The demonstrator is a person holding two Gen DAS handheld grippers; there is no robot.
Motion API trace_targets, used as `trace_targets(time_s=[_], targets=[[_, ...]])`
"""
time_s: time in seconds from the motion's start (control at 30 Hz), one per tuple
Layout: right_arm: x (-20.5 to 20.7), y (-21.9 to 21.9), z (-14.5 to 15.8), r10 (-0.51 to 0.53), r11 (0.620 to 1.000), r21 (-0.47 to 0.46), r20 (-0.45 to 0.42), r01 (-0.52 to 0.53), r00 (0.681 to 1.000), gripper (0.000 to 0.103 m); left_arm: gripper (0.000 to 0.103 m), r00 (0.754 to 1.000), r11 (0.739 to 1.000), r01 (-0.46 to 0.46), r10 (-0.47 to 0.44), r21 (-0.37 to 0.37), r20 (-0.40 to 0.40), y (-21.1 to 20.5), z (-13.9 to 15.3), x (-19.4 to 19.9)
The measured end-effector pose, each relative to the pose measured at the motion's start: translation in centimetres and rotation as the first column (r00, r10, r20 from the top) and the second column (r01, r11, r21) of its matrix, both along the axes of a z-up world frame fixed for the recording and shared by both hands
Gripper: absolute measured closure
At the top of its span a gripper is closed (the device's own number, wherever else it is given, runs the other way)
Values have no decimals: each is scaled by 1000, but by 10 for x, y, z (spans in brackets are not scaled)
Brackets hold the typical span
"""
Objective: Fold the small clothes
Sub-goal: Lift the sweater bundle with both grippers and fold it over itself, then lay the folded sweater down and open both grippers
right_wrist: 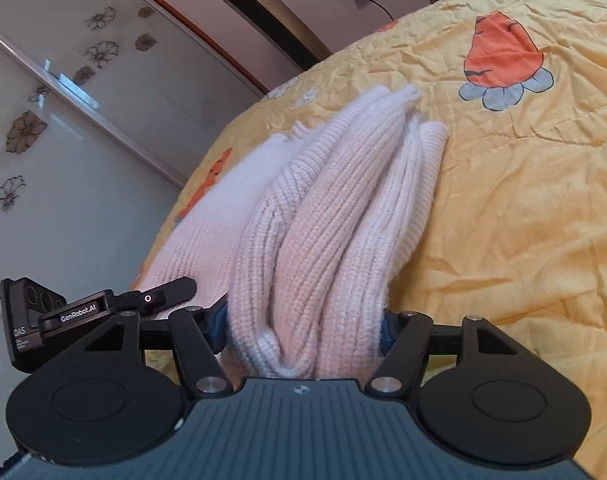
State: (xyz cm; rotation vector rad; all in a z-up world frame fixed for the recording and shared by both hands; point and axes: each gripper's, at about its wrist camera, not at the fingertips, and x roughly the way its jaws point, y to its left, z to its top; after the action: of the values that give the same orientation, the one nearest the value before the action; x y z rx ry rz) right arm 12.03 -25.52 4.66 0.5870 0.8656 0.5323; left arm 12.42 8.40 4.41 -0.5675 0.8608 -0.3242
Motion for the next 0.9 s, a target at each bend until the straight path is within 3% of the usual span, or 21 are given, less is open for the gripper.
trace_targets(time_s=[0.03,0.07,0.17,0.2,0.23,0.4,0.43,0.47,0.57,0.63,0.73,0.8,0.87,0.9], targets=[[-5,-2,0,6,1000,0,7,-6,1000,37,49,1000,1000,3,-2,23,-19,-2,-10,0],[-7,-3,-6,13,1000,-5,-3,-13,1000,37,39,1000,1000,1,-1,27,-19,-2,-19,0],[-6,-7,-34,-2,999,32,-71,5,997,33,27,999,998,-42,41,-54,-28,10,-26,-4],[-8,-11,-37,-22,996,80,-69,28,997,26,21,998,997,-54,52,-61,-37,12,-24,-6],[-8,-13,-36,-33,995,95,-89,42,995,25,16,998,997,-56,54,-60,-35,13,-22,-9],[-9,-21,-26,-36,992,116,-113,49,993,22,16,1000,998,-18,18,-64,-15,10,-22,-13],[-11,-19,-27,-35,991,124,-113,49,993,22,23,999,999,-24,24,-30,-22,5,-24,-9],[-11,-17,-29,-28,992,118,-108,41,994,22,43,1000,1000,-21,21,-7,-21,-1,-24,-6],[-9,2,-32,-20,999,47,-98,25,995,29,57,1000,998,-22,21,64,15,-10,-3,-15],[-14,8,-20,-15,1000,10,-65,16,998,32,57,998,996,-15,10,83,54,-7,10,-26],[-30,3,-1,31,999,46,-8,-30,1000,35,57,999,997,15,-18,80,34,-2,4,-36],[-34,-1,-6,43,998,52,-20,-42,999,35,53,1000,992,18,-21,123,20,-9,-13,-36],[-33,6,-26,44,998,-33,-52,-46,998,36,48,998,991,20,-27,135,50,-10,-15,-39],[-36,6,-31,39,999,-19,-13,-40,999,36,45,998,991,21,-28,130,51,-7,-13,-40]])
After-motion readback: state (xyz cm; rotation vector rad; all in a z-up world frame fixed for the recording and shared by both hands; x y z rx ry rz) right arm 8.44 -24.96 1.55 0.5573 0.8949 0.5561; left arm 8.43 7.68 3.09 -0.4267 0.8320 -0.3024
